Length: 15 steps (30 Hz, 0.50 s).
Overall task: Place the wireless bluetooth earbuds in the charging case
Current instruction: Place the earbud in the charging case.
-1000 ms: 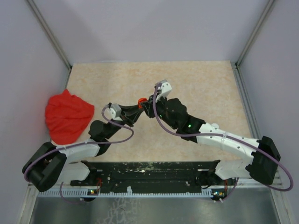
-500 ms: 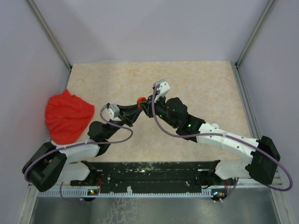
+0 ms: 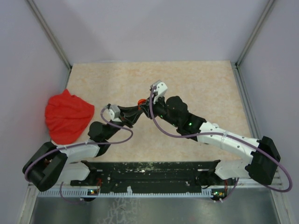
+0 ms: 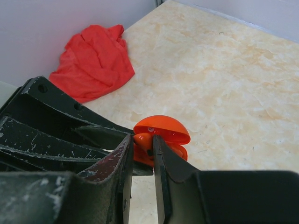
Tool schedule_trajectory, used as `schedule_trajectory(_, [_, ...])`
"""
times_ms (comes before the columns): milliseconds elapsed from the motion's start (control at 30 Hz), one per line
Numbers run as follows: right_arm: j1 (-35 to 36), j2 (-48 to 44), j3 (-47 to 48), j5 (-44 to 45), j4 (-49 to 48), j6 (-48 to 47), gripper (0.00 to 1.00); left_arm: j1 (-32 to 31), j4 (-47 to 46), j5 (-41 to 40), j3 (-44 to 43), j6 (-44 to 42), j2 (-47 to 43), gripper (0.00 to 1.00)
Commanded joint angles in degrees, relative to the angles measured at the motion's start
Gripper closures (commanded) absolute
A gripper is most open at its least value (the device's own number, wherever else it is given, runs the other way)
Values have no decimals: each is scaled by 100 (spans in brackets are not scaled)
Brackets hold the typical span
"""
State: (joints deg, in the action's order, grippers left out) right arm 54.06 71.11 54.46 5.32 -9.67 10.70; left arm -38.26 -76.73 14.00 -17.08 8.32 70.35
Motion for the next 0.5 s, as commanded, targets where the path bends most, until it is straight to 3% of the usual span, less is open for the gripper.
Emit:
schedule_trajectory(0, [-73, 34, 97, -72, 650, -61, 74, 3, -989, 73, -98, 113, -101, 99])
schedule_trajectory(133, [-82, -4, 110, -108, 644, -41, 67, 3, -960, 60, -94, 118, -92, 99])
schedule_trajectory(467, [-132, -180, 167, -34, 637, -30, 66, 12, -911, 50, -94, 194, -40, 100])
